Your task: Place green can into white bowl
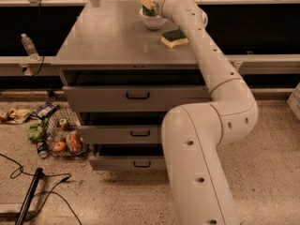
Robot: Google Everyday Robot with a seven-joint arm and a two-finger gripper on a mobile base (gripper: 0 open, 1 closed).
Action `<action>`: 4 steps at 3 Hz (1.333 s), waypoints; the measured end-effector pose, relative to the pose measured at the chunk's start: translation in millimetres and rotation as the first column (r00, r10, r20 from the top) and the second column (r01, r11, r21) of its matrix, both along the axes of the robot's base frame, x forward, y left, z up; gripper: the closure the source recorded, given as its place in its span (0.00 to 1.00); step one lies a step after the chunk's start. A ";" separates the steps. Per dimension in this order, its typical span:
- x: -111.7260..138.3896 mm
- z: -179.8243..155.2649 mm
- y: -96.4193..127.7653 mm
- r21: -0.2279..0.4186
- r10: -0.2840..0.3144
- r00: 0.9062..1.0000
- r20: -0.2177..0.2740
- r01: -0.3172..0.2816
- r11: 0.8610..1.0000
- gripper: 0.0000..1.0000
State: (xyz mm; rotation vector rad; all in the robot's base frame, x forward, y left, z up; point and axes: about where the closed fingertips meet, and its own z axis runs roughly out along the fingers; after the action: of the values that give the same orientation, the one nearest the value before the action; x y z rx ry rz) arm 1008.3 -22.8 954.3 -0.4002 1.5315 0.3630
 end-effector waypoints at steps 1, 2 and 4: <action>-0.4 -0.6 3.3 -0.004 0.011 1.000 -0.004 -0.011 1.000 0.00; -6.1 11.1 3.0 -0.046 0.025 1.000 0.011 -0.025 0.999 0.00; -67.2 83.9 -49.0 -0.152 0.110 0.994 0.022 -0.105 0.983 0.00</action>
Offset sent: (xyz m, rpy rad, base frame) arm 0.0038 -0.0101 0.0436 -0.1410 -0.0494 0.0496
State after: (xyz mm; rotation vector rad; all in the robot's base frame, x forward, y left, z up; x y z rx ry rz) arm 941.1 -71.8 1038.2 -0.6061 1.5162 0.3248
